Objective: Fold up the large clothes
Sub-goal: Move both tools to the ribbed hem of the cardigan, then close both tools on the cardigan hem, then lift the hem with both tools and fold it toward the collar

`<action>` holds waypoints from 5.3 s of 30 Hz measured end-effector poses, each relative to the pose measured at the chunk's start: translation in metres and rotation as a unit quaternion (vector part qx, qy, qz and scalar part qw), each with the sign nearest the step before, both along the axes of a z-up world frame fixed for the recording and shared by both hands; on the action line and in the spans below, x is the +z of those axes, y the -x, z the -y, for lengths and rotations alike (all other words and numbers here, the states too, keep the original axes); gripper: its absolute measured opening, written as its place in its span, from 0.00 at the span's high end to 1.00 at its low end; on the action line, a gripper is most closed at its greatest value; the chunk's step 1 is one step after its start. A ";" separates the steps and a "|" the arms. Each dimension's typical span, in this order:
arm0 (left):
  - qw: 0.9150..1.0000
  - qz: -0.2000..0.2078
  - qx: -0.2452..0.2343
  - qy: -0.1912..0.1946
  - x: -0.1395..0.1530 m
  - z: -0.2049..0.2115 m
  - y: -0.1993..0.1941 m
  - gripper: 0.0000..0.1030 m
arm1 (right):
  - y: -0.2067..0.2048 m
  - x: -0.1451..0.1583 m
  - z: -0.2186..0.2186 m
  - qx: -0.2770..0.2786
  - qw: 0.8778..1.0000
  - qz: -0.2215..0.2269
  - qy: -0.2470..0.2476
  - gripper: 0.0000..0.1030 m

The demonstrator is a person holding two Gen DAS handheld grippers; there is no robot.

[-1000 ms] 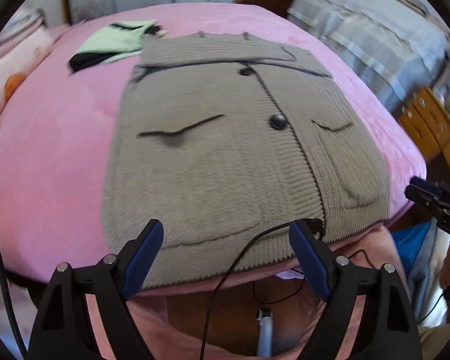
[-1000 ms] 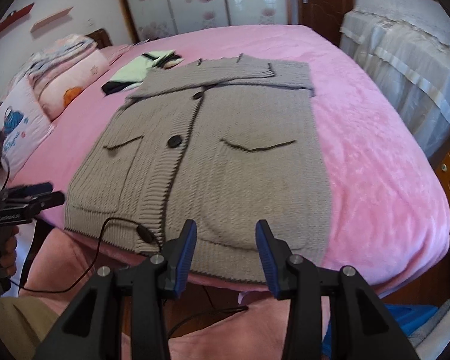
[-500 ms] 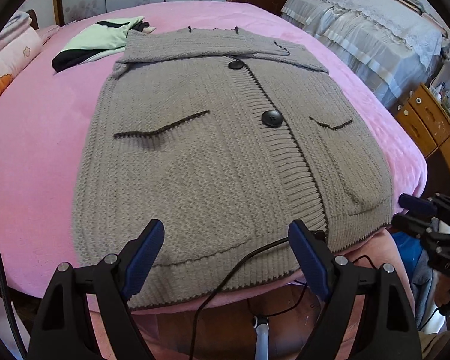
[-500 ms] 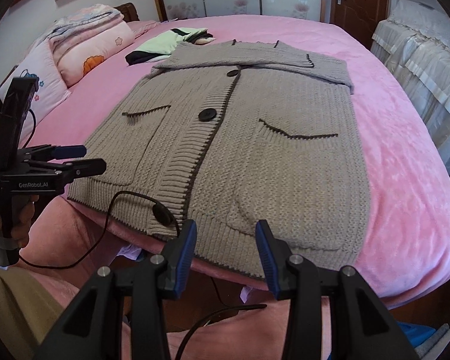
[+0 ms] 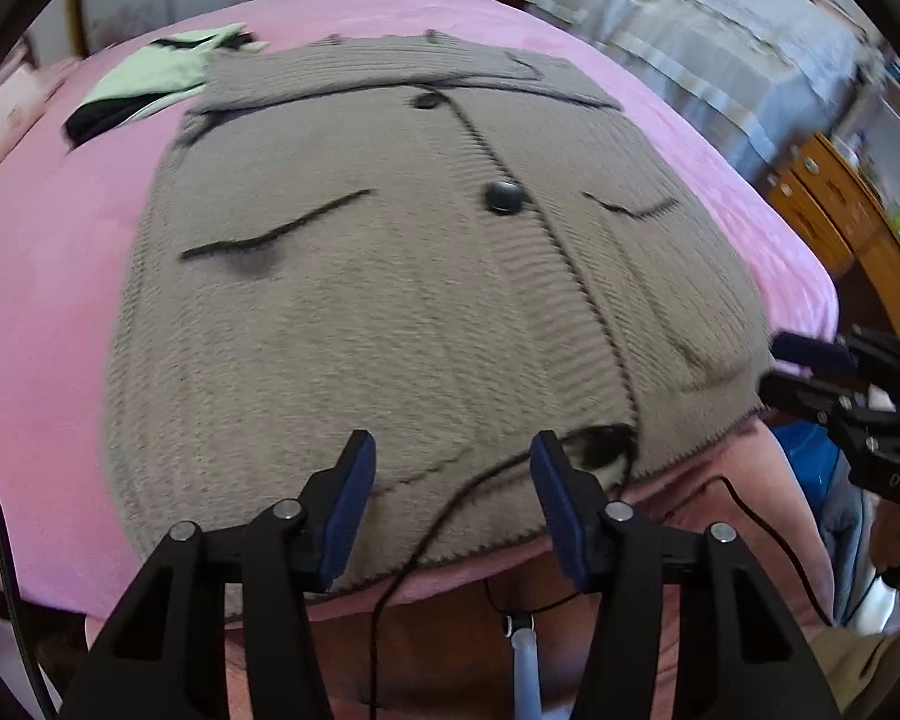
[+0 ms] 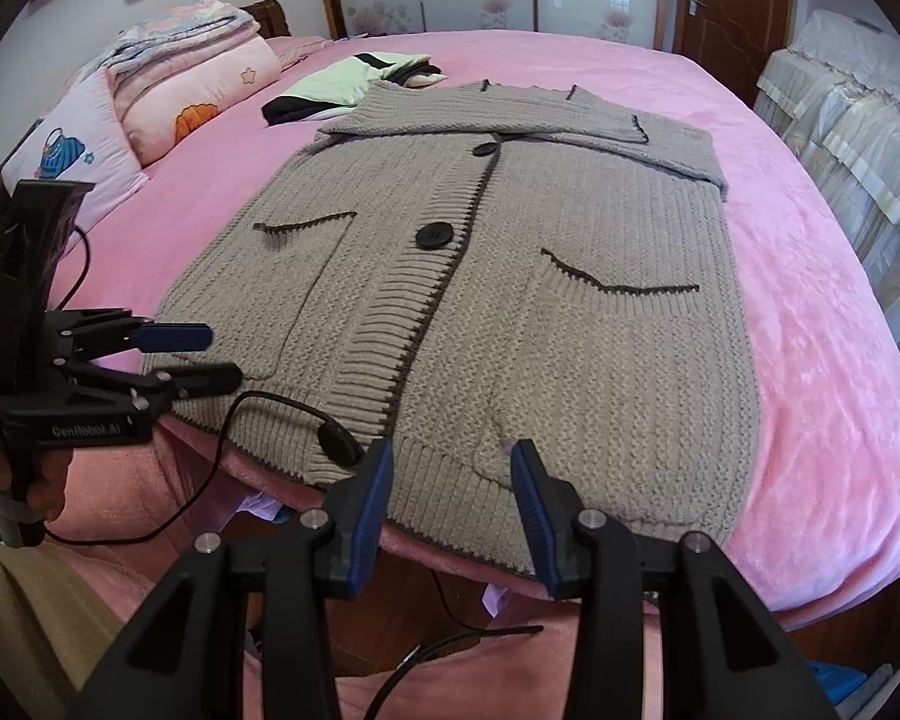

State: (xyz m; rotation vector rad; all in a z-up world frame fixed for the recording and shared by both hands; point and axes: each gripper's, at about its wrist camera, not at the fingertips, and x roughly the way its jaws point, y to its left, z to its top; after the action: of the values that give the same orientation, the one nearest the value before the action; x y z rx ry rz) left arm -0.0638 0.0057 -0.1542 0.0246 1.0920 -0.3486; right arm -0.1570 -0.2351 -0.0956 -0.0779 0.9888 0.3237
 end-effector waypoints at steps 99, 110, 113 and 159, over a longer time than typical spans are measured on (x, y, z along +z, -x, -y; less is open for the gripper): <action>0.987 -0.094 0.125 0.029 -0.054 -0.075 -0.004 0.90 | -0.016 -0.100 0.152 -0.117 0.980 -0.117 -0.108 0.92; 0.967 0.026 0.164 0.193 0.089 -0.099 -0.035 0.91 | -0.023 0.014 0.153 -0.097 0.981 0.026 -0.163 0.93; 0.961 0.053 0.169 0.211 0.118 -0.097 -0.058 0.91 | -0.042 0.045 0.153 -0.097 0.978 0.072 -0.171 0.93; 0.977 0.025 0.193 0.090 0.026 -0.063 -0.472 0.49 | -0.459 0.034 0.125 -0.239 0.967 0.086 -0.032 0.84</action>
State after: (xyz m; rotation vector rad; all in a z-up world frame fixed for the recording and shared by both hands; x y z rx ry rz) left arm 0.4081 0.0688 -0.1285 -0.3356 0.9852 -0.0941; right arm 0.3021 -0.3600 -0.0620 0.1874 0.7932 -0.0952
